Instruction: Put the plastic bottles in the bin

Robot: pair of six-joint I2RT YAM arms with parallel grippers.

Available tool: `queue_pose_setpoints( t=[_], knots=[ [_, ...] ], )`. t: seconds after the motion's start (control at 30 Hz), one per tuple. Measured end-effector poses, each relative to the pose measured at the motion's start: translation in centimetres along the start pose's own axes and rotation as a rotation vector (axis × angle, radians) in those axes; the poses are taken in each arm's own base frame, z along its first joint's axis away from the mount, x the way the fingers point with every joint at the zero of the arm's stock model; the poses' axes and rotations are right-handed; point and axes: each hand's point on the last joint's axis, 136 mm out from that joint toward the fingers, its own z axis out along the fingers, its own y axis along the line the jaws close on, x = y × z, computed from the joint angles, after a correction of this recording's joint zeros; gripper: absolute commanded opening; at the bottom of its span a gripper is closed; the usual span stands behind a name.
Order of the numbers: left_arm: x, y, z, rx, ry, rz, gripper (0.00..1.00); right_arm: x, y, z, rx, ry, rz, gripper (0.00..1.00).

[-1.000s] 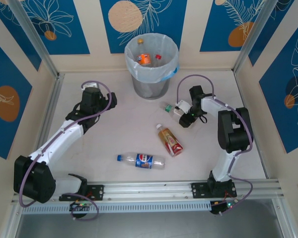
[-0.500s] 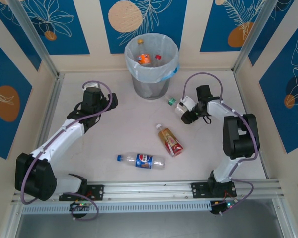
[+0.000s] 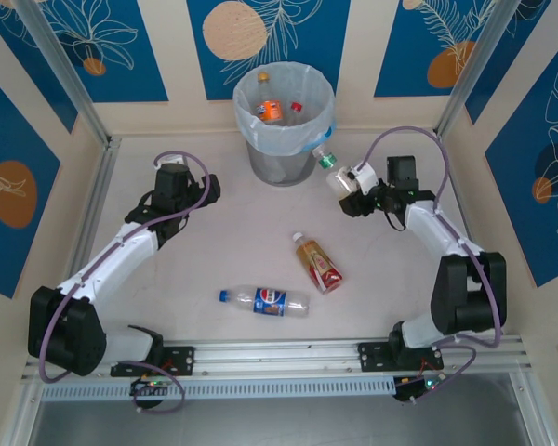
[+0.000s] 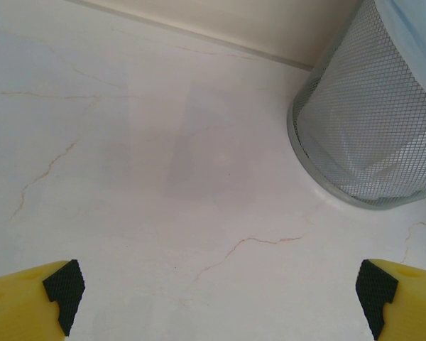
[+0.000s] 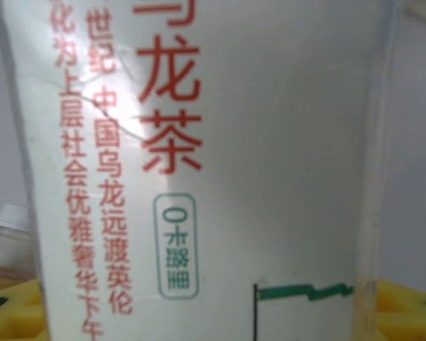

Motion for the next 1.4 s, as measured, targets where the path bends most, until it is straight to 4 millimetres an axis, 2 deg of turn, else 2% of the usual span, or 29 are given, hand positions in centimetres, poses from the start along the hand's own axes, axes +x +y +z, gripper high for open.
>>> queue_pose_setpoints(
  t=[0.13,0.27,0.33,0.47,0.6,0.8,1.1,1.2,1.4],
  knots=[
    [0.0,0.0,0.0,0.000,0.000,-0.008,0.99,-3.9,1.5,-2.4,-0.049,-0.194,-0.001,0.40],
    [0.1,0.1,0.0,0.001,0.003,-0.019,1.00,-7.6,2.1,-3.8,-0.103,-0.330,-0.002,0.40],
    [0.3,0.2,0.1,0.001,0.009,-0.020,0.99,-9.5,2.3,-4.3,-0.124,-0.371,-0.003,0.39],
    [1.0,0.4,0.3,0.001,0.027,-0.027,1.00,-14.6,2.0,-5.2,-0.152,-0.457,-0.024,0.41],
    [1.5,0.7,0.1,0.000,0.036,-0.042,0.99,-18.9,1.9,-5.2,-0.174,-0.505,-0.036,0.42],
    [1.3,1.0,-0.7,0.004,0.023,-0.061,0.99,-23.8,0.9,-3.0,-0.176,-0.525,-0.021,0.44],
    [2.0,2.1,-1.6,-0.038,0.048,-0.076,0.99,-28.7,-3.5,0.8,-0.084,-0.519,0.005,0.46],
    [2.4,2.6,-1.7,-0.053,0.061,-0.076,0.99,-29.5,-4.9,2.3,-0.063,-0.499,0.007,0.48],
    [3.0,2.8,-2.2,-0.052,0.088,-0.100,0.99,-29.2,-6.8,5.8,-0.016,-0.420,0.010,0.65]
  ],
)
